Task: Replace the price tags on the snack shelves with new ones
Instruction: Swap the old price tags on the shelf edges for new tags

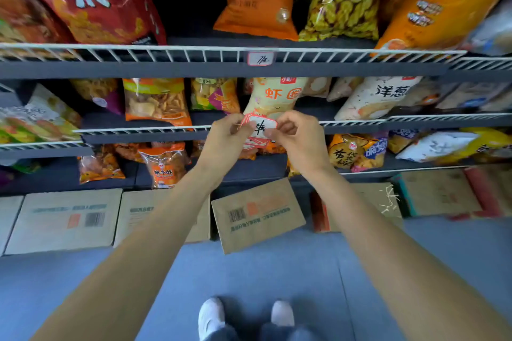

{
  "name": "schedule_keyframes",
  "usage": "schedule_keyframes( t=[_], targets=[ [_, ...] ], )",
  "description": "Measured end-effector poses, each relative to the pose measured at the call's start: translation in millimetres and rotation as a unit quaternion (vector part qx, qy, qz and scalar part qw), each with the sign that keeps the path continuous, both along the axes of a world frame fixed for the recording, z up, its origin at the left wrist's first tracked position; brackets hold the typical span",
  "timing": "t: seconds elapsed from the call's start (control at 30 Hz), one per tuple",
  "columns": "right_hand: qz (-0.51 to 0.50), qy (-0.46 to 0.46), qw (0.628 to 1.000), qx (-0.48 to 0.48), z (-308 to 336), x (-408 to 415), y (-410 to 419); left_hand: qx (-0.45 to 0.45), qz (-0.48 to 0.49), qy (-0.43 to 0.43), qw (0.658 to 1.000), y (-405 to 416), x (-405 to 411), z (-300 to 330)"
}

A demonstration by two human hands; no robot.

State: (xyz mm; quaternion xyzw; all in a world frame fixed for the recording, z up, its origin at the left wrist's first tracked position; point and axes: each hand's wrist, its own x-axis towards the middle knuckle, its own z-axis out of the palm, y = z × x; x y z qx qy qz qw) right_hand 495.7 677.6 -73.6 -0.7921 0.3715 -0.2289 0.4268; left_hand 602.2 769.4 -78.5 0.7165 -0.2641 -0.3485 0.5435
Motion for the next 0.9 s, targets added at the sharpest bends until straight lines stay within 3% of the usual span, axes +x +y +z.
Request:
schedule_keyframes(
  t=[0.4, 0.73, 0.9],
  targets=[
    [-0.028, 0.061, 0.997, -0.032, 55, -190, -97, 0.003, -0.046, -0.010, 0.999, -96, -182, 53],
    [-0.017, 0.035, 0.999, -0.018, 67, -342, -183, -0.038, 0.012, -0.047, 0.998, -169, -339, 62],
    [-0.011, 0.035, 0.999, 0.004, 65, -394, -225, -0.022, -0.019, -0.088, 0.996, -217, -390, 60]
  ],
)
